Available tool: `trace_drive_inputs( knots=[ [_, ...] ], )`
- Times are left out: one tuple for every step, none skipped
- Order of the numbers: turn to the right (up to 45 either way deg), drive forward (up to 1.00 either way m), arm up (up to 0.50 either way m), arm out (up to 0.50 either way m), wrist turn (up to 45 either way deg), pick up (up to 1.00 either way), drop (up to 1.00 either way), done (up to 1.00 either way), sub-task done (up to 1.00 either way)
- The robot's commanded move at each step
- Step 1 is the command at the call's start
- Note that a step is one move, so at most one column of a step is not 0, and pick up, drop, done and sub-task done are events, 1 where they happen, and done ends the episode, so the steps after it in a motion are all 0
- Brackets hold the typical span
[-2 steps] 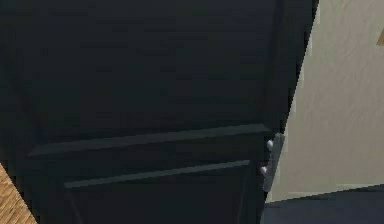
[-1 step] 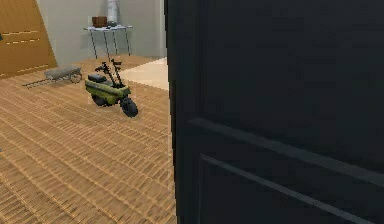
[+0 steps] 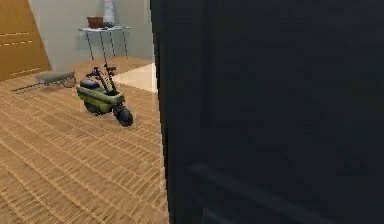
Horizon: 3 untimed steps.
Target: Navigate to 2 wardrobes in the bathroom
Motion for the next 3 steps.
trace_drive_inputs(
  knots=[
    [-45.0, 0.0, 0.0, 0.0, 0.0, 0.0, 0.0, 0.0, 0.0],
    [-30.0, 0.0, 0.0, 0.0, 0.0, 0.0, 0.0, 0.0, 0.0],
    [0.0, 1.0, 0.0, 0.0, 0.0, 0.0, 0.0, 0.0, 0.0]
  ],
)
